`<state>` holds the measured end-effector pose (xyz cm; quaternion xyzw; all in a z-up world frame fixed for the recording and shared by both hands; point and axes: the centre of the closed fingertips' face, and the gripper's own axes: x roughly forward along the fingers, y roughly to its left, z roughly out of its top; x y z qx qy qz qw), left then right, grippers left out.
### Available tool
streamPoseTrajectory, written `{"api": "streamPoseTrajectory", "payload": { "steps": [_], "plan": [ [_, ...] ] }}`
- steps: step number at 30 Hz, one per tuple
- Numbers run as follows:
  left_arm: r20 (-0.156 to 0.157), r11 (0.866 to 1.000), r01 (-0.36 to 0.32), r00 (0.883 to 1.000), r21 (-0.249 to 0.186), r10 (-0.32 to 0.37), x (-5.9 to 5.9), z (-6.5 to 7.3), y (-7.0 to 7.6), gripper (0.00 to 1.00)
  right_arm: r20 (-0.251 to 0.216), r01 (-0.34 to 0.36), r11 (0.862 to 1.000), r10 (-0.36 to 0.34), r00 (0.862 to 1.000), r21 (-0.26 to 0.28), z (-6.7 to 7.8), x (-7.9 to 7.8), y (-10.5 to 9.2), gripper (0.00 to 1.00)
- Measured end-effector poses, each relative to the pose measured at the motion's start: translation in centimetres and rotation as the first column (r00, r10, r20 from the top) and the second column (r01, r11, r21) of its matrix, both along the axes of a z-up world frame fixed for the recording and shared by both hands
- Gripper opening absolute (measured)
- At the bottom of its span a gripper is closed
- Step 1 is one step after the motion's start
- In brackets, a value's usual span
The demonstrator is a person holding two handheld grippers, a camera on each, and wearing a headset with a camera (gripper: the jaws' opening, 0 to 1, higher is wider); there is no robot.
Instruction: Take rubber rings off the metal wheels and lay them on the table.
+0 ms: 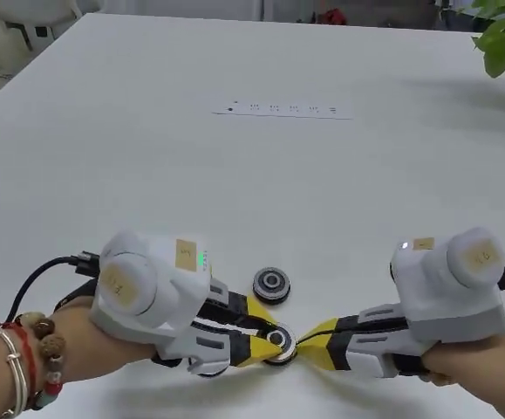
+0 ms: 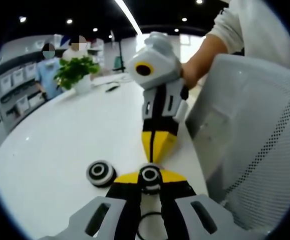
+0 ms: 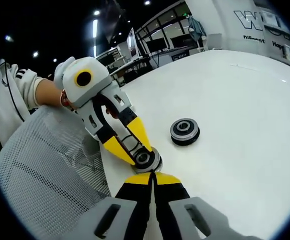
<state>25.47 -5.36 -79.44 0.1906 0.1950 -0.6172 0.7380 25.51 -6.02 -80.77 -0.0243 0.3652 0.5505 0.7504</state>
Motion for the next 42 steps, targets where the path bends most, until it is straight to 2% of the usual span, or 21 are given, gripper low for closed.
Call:
{"api": "streamPoseTrajectory", "payload": {
  "steps": [5, 20, 42],
  "plan": [
    [0.007, 1.0, 0.003, 1.0, 0.004, -0.003, 0.0, 0.0, 0.0, 0.14, -0.024, 0.03, 1.0, -0.029, 0.999, 0.01, 0.1, 0.0, -0.1, 0.0],
    [0.005, 1.0, -0.001, 1.0, 0.001, 0.001, 0.0, 0.0, 0.1, 0.14, -0.056, 0.07, 0.997, -0.068, 0.996, 0.031, 0.9, 0.2, -0.2, 0.0],
    [0.003, 1.0, -0.012, 1.0, -0.006, 0.012, -0.1, 0.1, 0.1, 0.14, -0.034, 0.055, 0.998, -0.054, 0.998, 0.025, 1.4, 0.1, 0.2, 0.0]
  ]
}}
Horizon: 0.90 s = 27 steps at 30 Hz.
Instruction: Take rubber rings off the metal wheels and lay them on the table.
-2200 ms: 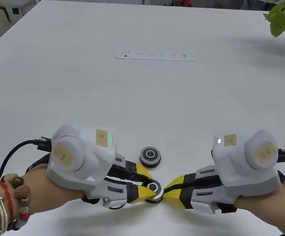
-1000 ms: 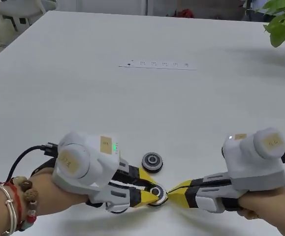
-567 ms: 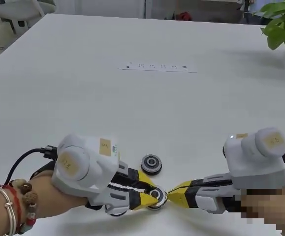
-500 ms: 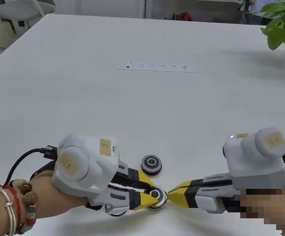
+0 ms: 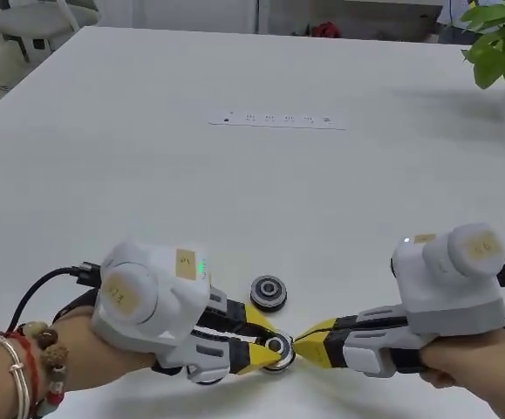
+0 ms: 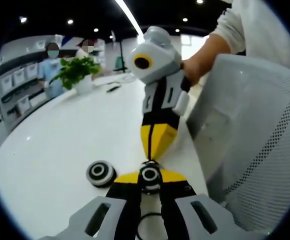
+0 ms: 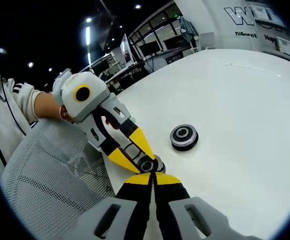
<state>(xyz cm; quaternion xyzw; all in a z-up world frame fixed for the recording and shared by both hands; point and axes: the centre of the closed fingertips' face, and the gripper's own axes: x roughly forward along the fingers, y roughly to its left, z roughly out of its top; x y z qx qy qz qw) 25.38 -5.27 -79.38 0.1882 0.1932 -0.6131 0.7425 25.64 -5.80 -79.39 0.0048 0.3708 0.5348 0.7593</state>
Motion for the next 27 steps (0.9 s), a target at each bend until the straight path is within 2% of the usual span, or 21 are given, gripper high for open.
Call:
{"api": "streamPoseTrajectory", "payload": {
  "steps": [17, 18, 19, 20, 21, 22, 23, 24, 27],
  "plan": [
    [0.002, 1.0, -0.005, 1.0, -0.005, 0.005, 0.1, 0.0, -0.1, 0.14, 0.007, -0.004, 1.0, 0.004, 1.0, 0.005, 0.4, 0.0, 0.2, 0.0],
    [0.004, 1.0, -0.005, 1.0, -0.004, 0.005, 0.1, 0.0, -0.1, 0.14, -0.015, 0.002, 0.981, 0.001, 1.0, 0.193, 3.5, -0.1, 1.9, 0.0],
    [0.006, 1.0, -0.004, 1.0, -0.003, 0.004, 0.1, -0.1, -0.1, 0.14, -0.058, 0.041, 0.976, -0.029, 0.998, 0.212, 4.5, 0.3, 2.0, 0.0],
    [0.006, 1.0, -0.004, 1.0, -0.002, 0.004, 0.1, -0.1, -0.1, 0.14, 0.066, 0.024, 0.993, -0.032, 0.997, 0.114, 4.3, 1.6, 1.5, 0.0],
    [0.006, 1.0, -0.004, 1.0, -0.002, 0.004, 0.1, -0.1, -0.2, 0.14, 0.157, -0.01, 0.998, 0.001, 0.988, 0.057, 4.3, 2.1, 1.5, 0.0],
    [0.006, 1.0, -0.004, 1.0, -0.002, 0.004, 0.1, -0.1, -0.2, 0.14, 0.164, -0.022, 0.999, 0.016, 0.986, 0.035, 4.1, 2.1, 1.5, 0.0],
    [0.006, 1.0, -0.004, 1.0, -0.001, 0.004, 0.1, -0.1, -0.2, 0.14, 0.112, -0.012, 0.998, 0.005, 0.994, 0.061, 4.0, 1.9, 1.8, 0.0],
    [0.007, 1.0, -0.005, 1.0, 0.0, 0.005, 0.1, -0.1, -0.2, 0.14, 0.099, -0.012, 0.998, 0.005, 0.995, 0.064, 3.9, 1.9, 1.7, 0.0],
    [0.012, 1.0, -0.006, 1.0, 0.005, 0.005, 0.1, -0.1, -0.2, 0.14, 0.108, -0.037, 0.999, 0.033, 0.994, 0.033, 3.0, 1.2, 1.4, 0.0]
  ]
}}
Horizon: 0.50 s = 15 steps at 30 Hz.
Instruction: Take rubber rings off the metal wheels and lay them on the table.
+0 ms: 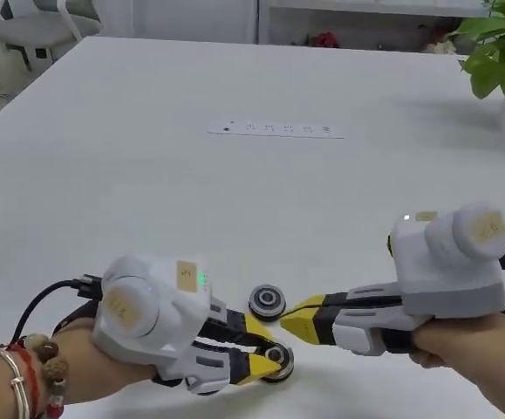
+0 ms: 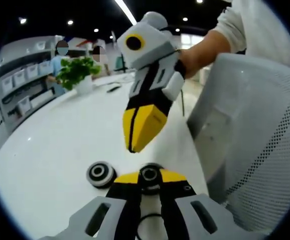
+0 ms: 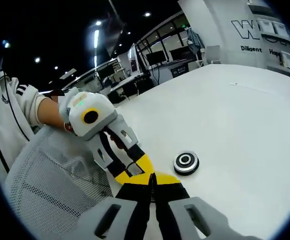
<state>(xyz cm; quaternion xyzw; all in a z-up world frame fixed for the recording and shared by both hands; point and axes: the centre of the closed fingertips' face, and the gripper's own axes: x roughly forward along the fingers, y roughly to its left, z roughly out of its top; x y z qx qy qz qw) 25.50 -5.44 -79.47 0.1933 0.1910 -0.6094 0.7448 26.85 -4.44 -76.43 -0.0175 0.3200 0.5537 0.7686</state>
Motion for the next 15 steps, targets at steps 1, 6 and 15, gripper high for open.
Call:
{"api": "streamPoseTrajectory", "payload": {
  "steps": [1, 6, 15],
  "plan": [
    [0.0, 1.0, 0.0, 1.0, 0.0, 0.0, 0.0, 0.0, 0.0, 0.14, -0.001, -0.009, 1.0, 0.009, 1.0, -0.007, -0.4, -0.3, -0.1, 0.0],
    [-0.001, 1.0, 0.0, 1.0, -0.004, 0.0, 0.0, 0.0, 0.0, 0.14, 0.0, -0.023, 1.0, 0.023, 1.0, -0.018, -1.1, -0.9, -0.6, 0.0],
    [0.001, 1.0, 0.0, 1.0, -0.004, 0.0, -0.1, 0.0, 0.0, 0.14, -0.014, -0.003, 1.0, 0.003, 1.0, -0.031, -1.8, -0.8, -1.6, 0.0]
  ]
}}
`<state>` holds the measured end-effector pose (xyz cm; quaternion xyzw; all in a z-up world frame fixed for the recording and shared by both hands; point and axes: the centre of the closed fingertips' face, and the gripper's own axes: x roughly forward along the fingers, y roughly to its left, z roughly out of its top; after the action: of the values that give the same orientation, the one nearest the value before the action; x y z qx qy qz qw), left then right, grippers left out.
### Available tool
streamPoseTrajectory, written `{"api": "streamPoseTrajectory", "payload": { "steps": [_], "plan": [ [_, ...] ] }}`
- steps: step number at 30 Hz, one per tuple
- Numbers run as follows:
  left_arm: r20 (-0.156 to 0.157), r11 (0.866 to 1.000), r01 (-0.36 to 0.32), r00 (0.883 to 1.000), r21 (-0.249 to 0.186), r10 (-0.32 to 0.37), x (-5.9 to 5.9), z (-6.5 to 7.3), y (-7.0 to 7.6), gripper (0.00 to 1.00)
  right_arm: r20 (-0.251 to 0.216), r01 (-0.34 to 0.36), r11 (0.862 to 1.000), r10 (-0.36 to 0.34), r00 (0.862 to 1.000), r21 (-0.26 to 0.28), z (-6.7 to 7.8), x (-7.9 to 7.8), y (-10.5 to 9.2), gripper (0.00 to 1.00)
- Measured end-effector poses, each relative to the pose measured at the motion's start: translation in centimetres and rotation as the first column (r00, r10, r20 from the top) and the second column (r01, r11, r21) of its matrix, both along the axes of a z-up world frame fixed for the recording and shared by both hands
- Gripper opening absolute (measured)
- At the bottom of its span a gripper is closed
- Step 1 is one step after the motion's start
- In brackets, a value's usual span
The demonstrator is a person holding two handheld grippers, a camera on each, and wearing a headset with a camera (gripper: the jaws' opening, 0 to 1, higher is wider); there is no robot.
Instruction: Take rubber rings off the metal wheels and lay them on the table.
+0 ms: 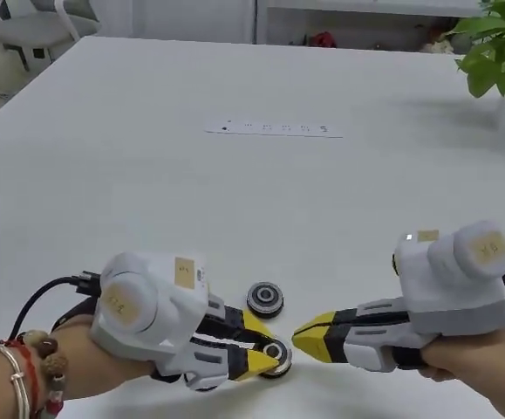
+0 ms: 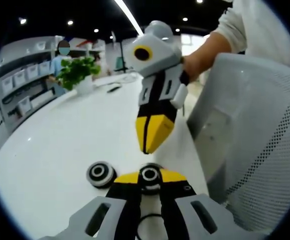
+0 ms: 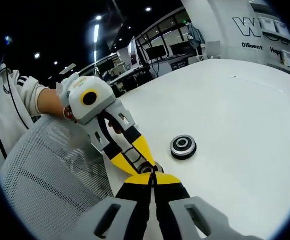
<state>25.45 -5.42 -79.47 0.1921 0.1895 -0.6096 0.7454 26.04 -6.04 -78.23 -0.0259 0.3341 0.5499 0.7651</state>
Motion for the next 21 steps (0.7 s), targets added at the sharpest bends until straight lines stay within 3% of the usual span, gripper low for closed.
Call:
{"api": "streamPoseTrajectory", "payload": {
  "steps": [4, 12, 18, 21],
  "plan": [
    [0.0, 1.0, 0.001, 1.0, -0.002, -0.001, 0.0, 0.0, 0.0, 0.14, 0.015, -0.018, 0.999, 0.018, 1.0, -0.028, -0.7, -0.3, -0.1, 0.0],
    [-0.002, 1.0, 0.006, 1.0, -0.008, -0.006, 0.0, 0.0, 0.1, 0.14, 0.059, -0.109, 0.989, 0.115, 0.992, -0.103, -2.2, -1.2, 0.3, 0.12],
    [-0.003, 1.0, 0.007, 1.0, -0.012, -0.007, 0.0, 0.0, 0.1, 0.14, 0.103, -0.133, 0.983, 0.147, 0.984, -0.126, -3.0, -1.0, 0.9, 0.24],
    [-0.003, 1.0, 0.005, 1.0, -0.015, -0.005, 0.0, 0.1, 0.1, 0.14, 0.139, -0.152, 0.981, 0.168, 0.976, -0.118, -2.9, -0.7, 1.1, 0.21]
  ]
}}
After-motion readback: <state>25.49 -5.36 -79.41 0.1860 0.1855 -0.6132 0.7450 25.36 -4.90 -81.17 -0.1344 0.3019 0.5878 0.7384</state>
